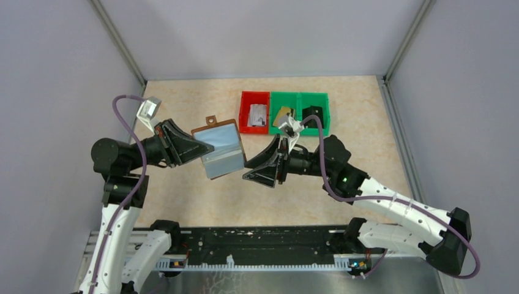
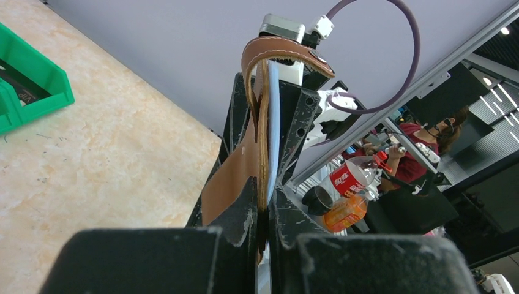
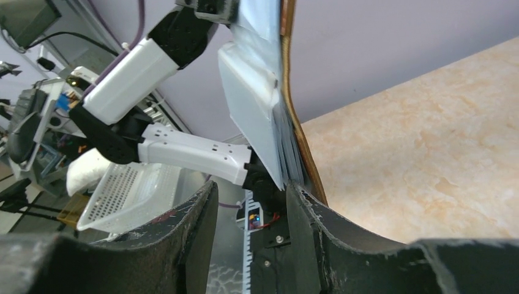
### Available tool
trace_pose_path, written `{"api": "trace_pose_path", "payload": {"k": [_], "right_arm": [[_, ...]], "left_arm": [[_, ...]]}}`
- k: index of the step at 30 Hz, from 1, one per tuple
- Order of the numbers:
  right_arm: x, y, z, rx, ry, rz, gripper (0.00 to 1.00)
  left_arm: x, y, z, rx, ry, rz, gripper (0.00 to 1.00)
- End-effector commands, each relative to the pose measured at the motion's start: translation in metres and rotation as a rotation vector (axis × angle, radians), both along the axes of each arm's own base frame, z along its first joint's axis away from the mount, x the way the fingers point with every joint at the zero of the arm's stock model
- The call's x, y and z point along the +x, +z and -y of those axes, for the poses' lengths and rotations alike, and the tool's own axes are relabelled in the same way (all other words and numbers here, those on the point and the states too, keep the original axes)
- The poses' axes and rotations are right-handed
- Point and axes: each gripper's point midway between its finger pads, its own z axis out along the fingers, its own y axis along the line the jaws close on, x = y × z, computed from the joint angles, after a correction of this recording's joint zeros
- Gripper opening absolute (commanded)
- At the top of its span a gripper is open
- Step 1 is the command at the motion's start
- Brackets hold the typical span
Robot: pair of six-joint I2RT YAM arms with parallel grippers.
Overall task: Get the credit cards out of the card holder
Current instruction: Remove the credit card from the card holder.
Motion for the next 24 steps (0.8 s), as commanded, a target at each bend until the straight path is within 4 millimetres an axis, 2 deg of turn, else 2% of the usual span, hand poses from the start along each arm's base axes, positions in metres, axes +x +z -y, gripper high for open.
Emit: {"api": "trace_pose_path", "payload": {"k": [1, 6, 11, 15, 18, 24], "right_arm": [[0.022, 0.0, 0.002, -0.009, -0.11, 0.03, 0.45], [0.035, 0.01, 0.021, -0.018, -0.233, 0.078, 0.45], [0.042, 0.018, 0.038, -0.07, -0.318, 0.132, 0.56], [0.018, 0.025, 0.029, -0.011, -0.178, 0.147, 0.61], [0.001, 0.021, 0.016, 0.02, -0.038, 0.121, 0.62], [0.005, 0.018, 0.003, 0.034, -0.01, 0.094, 0.6]], "left_arm": [[-0.01, 0.024, -0.002, -0.024, -0.006, 0.069, 0.0], [-0.012, 0.022, -0.002, -0.018, -0.01, 0.074, 0.0], [-0.011, 0.022, -0.002, -0.015, -0.011, 0.081, 0.0], [-0.01, 0.024, -0.002, -0.018, -0.01, 0.084, 0.0], [-0.009, 0.025, -0.001, -0.018, -0.009, 0.085, 0.0], [-0.01, 0.028, -0.001, -0.021, -0.01, 0.088, 0.0]]}}
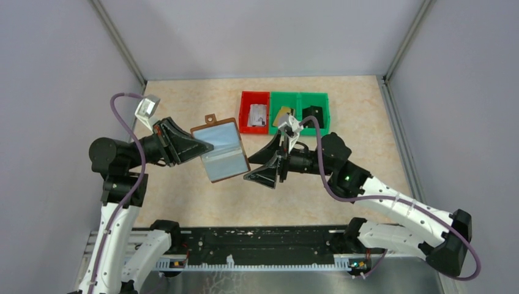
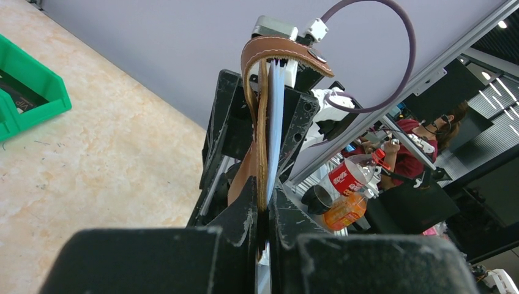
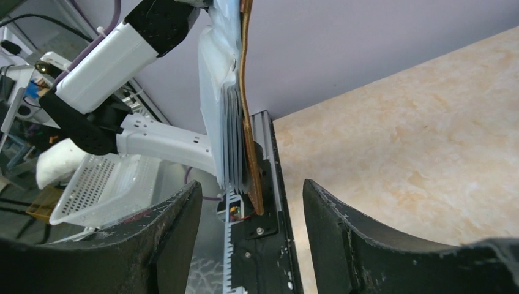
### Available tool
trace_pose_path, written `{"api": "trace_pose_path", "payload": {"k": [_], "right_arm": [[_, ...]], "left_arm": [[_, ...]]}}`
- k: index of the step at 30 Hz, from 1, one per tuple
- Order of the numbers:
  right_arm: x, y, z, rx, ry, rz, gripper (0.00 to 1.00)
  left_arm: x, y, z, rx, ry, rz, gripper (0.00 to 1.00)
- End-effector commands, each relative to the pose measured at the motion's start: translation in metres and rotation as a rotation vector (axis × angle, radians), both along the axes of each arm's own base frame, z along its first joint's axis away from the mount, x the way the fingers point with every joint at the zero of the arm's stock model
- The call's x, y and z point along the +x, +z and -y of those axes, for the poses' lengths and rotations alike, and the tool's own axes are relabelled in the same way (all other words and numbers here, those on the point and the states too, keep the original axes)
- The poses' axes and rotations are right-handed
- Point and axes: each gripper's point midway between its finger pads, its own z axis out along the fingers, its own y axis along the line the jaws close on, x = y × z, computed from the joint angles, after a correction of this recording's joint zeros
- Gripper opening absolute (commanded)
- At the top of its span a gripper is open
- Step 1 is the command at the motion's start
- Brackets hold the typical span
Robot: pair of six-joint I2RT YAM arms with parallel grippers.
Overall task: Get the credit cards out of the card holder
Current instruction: Remove the credit card from the card holder.
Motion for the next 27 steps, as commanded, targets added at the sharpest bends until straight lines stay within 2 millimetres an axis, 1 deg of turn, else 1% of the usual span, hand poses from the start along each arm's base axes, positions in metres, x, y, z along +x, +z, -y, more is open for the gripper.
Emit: {"api": "trace_pose_path", "payload": {"k": [1, 6, 11, 20, 22, 25, 27], "right_arm": [[-0.004, 0.024, -0.004, 0.086, 0.048, 0.034, 0.59], [0.007, 0.023, -0.011, 0.071, 0.009, 0.014, 0.51], [0.012, 0.029, -0.014, 0.111, -0.005, 0.009, 0.47], [0.002, 0.039, -0.022, 0.156, 0.082, 0.001, 0.46], [0.0, 0.042, -0.023, 0.166, 0.099, 0.0, 0.47], [-0.008, 0.044, -0.024, 0.175, 0.152, -0.003, 0.49], [-0.008, 0.044, -0.024, 0.177, 0.156, -0.014, 0.49]], "left_arm": [[-0.009, 0.021, -0.002, -0.018, 0.001, 0.071, 0.0], [-0.009, 0.022, -0.002, -0.021, -0.001, 0.07, 0.0], [-0.01, 0.023, -0.002, -0.02, -0.005, 0.07, 0.0], [-0.011, 0.021, -0.002, -0.018, -0.008, 0.075, 0.0], [-0.01, 0.02, -0.002, -0.017, -0.008, 0.074, 0.0], [-0.011, 0.019, -0.002, -0.013, -0.008, 0.076, 0.0], [-0.011, 0.019, -0.002, -0.011, -0.01, 0.082, 0.0]]}}
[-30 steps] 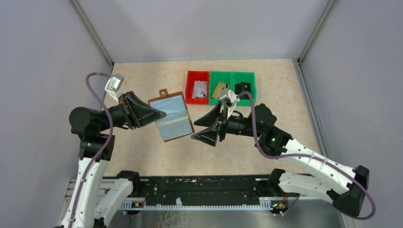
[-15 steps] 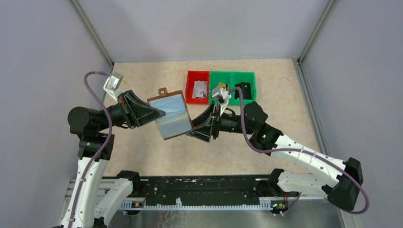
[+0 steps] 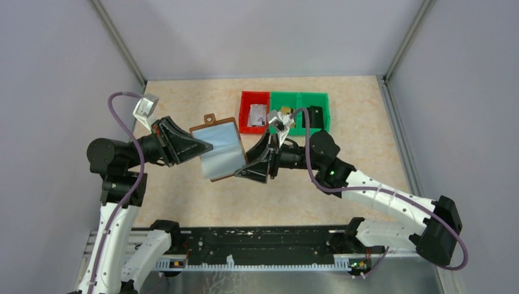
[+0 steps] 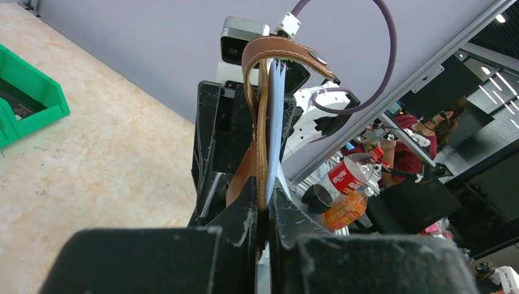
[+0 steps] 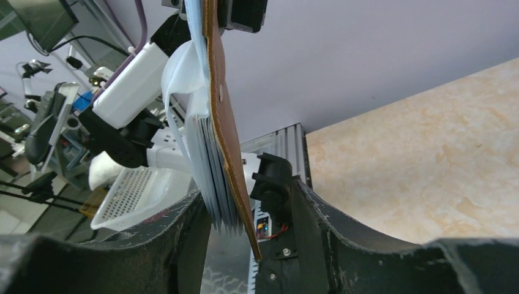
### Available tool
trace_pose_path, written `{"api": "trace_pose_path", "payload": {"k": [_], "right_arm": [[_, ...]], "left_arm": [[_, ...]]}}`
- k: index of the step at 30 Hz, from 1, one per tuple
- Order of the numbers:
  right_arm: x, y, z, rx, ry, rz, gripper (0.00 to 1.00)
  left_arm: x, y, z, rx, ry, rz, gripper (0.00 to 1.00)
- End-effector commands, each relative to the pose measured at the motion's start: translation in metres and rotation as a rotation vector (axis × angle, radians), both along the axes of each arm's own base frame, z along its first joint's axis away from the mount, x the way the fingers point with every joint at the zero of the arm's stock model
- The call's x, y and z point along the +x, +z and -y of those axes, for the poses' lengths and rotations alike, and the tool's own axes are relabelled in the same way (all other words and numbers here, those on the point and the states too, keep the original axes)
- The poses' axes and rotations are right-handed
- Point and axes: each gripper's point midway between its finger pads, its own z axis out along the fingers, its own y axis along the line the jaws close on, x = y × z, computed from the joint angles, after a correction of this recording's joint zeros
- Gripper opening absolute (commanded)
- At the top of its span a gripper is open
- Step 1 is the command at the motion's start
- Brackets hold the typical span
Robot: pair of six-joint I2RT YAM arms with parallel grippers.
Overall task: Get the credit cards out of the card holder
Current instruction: Remove the credit card from the card holder.
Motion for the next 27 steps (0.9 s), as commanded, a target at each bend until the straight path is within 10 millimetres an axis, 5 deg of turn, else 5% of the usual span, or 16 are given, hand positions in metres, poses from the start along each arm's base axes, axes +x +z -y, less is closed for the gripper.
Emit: {"api": "trace_pose_path", "payload": {"k": [1, 7, 13, 27], "right_arm": [[-0.009, 0.042, 0.005, 0.116, 0.04, 0.058, 0.5], [0.002, 0.059, 0.005, 0.168, -0.023, 0.039, 0.51], [0.023, 0.048, 0.002, 0.101, -0.132, 0.072, 0.44], [0.011, 0.052, 0.009, 0.136, -0.108, 0.143, 0.48]], "left_arm": [[-0.009, 0.012, -0.002, -0.005, -0.003, 0.065, 0.0], [-0.009, 0.01, -0.002, -0.004, -0.004, 0.06, 0.0], [-0.012, 0.014, -0.002, -0.007, -0.011, 0.062, 0.0], [-0.007, 0.01, -0.001, -0.012, -0.02, 0.037, 0.0]]}}
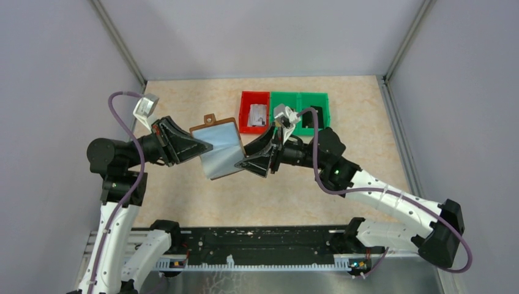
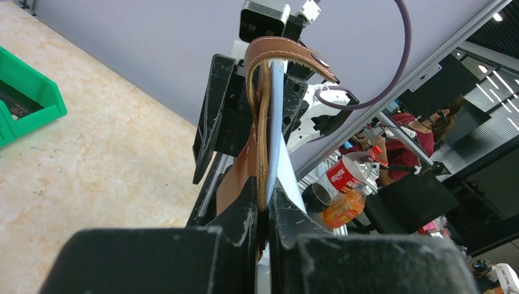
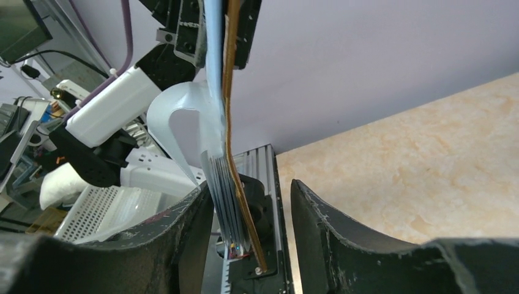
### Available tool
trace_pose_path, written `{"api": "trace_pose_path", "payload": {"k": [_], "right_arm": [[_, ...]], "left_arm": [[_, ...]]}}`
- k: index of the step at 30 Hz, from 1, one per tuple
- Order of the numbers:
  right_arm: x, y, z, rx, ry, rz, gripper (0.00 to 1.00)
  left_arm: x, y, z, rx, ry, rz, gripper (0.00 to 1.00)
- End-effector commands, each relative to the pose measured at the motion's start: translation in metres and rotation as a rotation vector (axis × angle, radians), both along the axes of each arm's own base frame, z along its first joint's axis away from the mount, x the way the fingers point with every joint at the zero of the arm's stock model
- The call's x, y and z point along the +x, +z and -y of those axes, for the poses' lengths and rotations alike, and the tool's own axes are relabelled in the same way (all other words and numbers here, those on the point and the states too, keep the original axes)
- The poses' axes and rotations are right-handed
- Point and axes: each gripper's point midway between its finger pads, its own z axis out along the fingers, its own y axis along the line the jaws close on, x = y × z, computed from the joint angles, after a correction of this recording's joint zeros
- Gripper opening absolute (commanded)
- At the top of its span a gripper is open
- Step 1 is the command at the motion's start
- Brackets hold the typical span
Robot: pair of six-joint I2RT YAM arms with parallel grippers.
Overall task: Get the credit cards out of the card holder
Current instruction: Remove the credit card from the card holder.
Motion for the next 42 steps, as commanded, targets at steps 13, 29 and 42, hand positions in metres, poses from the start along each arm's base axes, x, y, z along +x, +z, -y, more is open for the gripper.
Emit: {"api": "trace_pose_path", "payload": {"k": [13, 29, 42], "right_arm": [[-0.01, 0.069, -0.01, 0.247, 0.104, 0.049, 0.43], [-0.012, 0.082, -0.009, 0.348, 0.154, -0.078, 0.0], [-0.007, 0.087, 0.005, 0.334, 0.086, -0.078, 0.0]], "left_arm": [[-0.014, 0.006, -0.001, 0.007, -0.038, 0.051, 0.0], [-0.006, 0.004, -0.002, 0.067, 0.021, 0.166, 0.7], [-0.03, -0.017, -0.007, 0.216, -0.022, 0.518, 0.97]]}}
